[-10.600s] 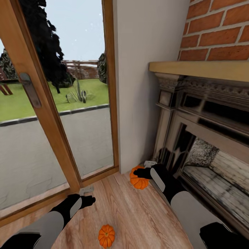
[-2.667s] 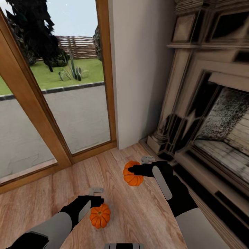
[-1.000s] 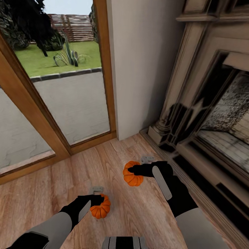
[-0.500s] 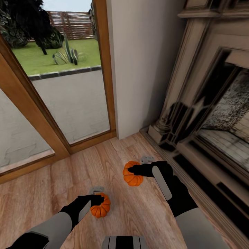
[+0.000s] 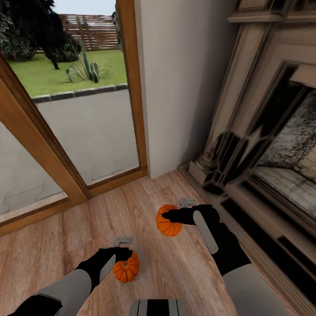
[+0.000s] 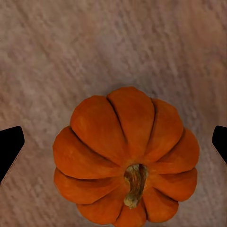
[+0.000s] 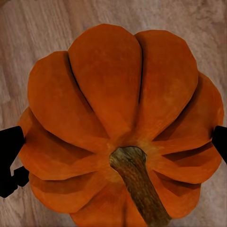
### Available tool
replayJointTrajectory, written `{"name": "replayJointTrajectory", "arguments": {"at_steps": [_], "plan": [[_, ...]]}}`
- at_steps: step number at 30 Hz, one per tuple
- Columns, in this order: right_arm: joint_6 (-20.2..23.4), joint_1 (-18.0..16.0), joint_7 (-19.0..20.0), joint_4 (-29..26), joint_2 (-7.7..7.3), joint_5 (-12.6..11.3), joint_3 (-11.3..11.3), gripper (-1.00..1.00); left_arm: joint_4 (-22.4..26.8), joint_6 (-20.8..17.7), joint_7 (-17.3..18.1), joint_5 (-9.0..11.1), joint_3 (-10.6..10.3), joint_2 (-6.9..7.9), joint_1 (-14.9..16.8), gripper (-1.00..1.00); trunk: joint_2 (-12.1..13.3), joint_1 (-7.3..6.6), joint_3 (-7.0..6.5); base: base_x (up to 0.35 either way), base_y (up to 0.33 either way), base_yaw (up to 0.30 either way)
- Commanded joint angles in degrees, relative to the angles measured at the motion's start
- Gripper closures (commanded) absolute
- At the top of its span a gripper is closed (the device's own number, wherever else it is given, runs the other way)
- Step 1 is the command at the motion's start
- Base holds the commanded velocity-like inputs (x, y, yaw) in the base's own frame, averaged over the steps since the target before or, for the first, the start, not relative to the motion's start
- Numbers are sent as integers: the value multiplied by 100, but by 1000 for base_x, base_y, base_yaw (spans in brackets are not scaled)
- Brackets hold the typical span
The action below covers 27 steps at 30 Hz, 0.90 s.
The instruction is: Place each of the two pumpkins and all three candles from the living room inside a cabinet in the living room (use any cabinet), then make sure every cabinet is closed, and position the cauldron so it is next to a table in the living room.
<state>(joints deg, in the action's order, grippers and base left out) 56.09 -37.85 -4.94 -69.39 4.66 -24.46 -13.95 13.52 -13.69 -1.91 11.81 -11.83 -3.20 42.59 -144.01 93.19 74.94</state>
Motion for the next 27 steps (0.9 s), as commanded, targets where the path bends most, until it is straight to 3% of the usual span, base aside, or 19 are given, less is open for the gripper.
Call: {"name": "replayJointTrajectory", "arguments": {"at_steps": [1, 15, 27], "plan": [[16, -3, -42, -4, 0, -68, -3, 100, 11, -29, -20, 58, -47, 4, 1, -100, -2, 0, 4, 97, 0, 0], [16, -3, -42, -4, -3, -68, 0, 100, 11, -29, -14, 58, -49, -1, 2, -100, -2, 0, 4, 16, 0, 0], [16, -3, -42, -4, -8, -68, 6, 100, 11, -33, 317, 60, -278, 3, 3, -100, -2, 0, 4, 0, 0, 0]]}}
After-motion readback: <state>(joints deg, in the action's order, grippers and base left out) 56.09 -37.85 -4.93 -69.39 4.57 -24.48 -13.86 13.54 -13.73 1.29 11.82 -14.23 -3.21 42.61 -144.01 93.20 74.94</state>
